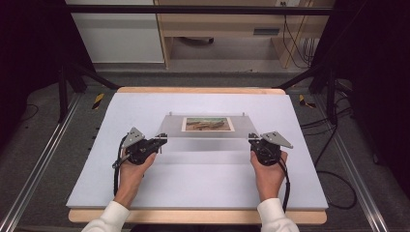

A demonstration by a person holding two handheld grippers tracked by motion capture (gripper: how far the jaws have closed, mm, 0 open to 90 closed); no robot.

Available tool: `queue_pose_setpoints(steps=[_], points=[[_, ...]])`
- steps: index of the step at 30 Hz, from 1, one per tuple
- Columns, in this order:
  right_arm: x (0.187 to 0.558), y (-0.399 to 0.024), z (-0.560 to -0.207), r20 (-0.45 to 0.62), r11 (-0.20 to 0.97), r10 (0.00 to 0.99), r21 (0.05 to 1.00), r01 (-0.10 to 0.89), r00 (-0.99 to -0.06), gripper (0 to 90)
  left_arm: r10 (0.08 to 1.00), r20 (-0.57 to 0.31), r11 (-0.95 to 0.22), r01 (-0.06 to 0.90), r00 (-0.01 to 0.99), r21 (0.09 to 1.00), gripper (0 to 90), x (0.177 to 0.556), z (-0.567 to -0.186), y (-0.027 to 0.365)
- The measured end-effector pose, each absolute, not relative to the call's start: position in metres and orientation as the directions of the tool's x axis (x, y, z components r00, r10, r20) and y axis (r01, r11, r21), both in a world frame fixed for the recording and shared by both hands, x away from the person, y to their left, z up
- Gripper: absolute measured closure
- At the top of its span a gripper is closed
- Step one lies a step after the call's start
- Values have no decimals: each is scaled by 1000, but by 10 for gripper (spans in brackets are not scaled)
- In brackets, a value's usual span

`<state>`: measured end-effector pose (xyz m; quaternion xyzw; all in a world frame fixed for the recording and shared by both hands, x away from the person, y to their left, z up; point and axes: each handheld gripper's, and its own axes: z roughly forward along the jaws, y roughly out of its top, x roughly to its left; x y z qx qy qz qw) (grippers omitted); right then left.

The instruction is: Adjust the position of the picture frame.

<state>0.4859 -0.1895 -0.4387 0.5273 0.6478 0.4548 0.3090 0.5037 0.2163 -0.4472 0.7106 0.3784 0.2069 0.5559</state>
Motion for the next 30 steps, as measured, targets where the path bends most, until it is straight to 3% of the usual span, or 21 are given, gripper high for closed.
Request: queue_pose_setpoints(steps=[30], points=[[477,-191,-468,89,64,950,881,469,-298,849,803,-107,-179,409,587,895,840,494,-468,212]])
